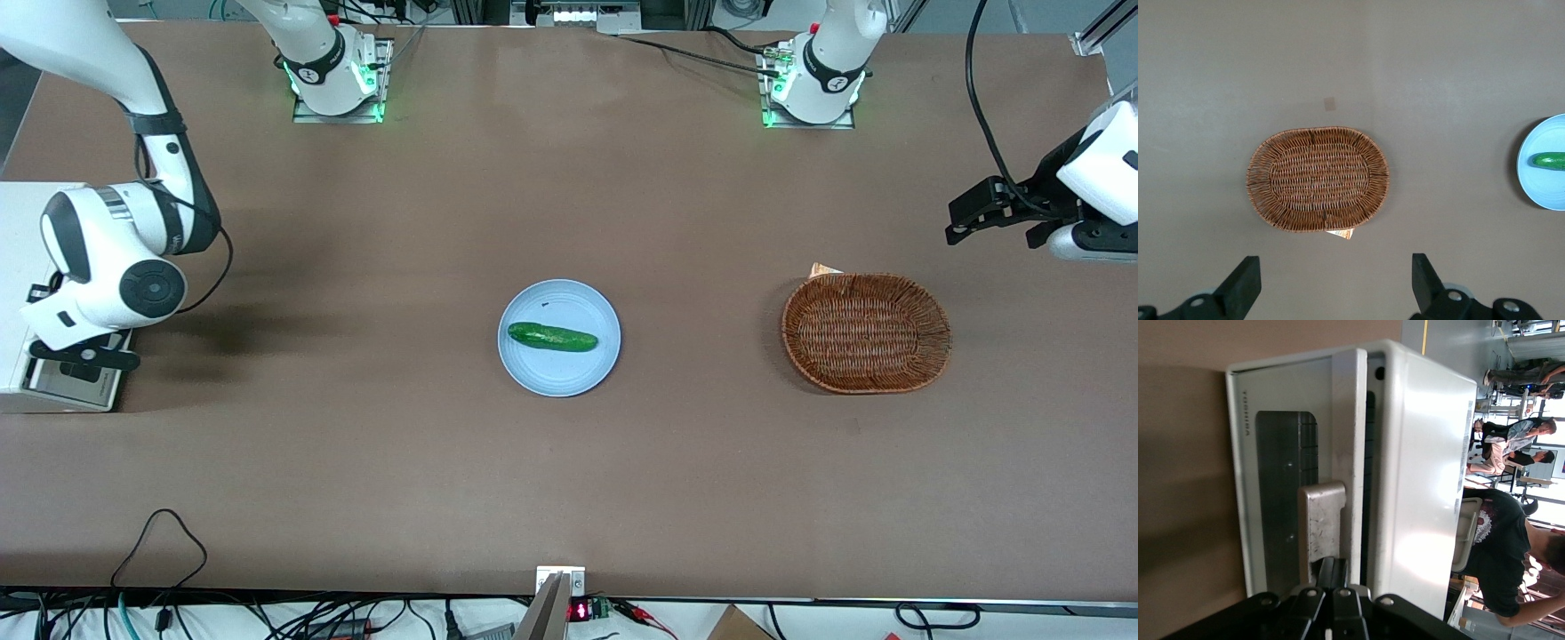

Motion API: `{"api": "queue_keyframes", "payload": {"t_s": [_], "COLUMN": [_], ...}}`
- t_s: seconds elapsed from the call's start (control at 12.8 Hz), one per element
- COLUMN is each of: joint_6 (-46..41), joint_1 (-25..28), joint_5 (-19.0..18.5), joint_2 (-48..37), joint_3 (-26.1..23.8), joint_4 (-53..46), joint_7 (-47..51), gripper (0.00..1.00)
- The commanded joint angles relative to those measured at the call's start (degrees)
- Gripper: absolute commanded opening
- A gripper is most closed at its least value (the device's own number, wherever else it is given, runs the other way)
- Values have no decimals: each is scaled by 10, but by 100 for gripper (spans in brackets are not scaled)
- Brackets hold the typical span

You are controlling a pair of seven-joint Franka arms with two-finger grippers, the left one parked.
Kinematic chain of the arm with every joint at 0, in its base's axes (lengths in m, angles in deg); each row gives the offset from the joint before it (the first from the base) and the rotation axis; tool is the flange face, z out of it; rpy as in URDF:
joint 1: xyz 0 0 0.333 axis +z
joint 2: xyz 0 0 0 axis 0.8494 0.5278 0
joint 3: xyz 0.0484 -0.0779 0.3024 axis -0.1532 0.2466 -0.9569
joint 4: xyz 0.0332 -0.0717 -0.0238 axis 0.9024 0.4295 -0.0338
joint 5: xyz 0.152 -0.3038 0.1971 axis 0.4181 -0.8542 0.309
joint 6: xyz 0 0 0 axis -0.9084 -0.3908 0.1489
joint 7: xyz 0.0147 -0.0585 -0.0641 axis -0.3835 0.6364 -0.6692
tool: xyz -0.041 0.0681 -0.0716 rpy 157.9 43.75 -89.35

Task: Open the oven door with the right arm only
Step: 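Pull the handle outward and down with the right gripper, swinging the door open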

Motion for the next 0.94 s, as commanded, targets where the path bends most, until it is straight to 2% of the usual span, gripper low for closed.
{"api": "queue_keyframes", "payload": {"t_s": [0.0,0.55,0.86], "joint_6": [18,64,101], "joint_1": [4,14,14], "joint_5": [29,132,148], "joint_2": [4,27,53], "joint_3": [-3,-15,-15], "joint_4": [13,4,3], "joint_7": [16,9,16], "gripper": [2,2,2]}}
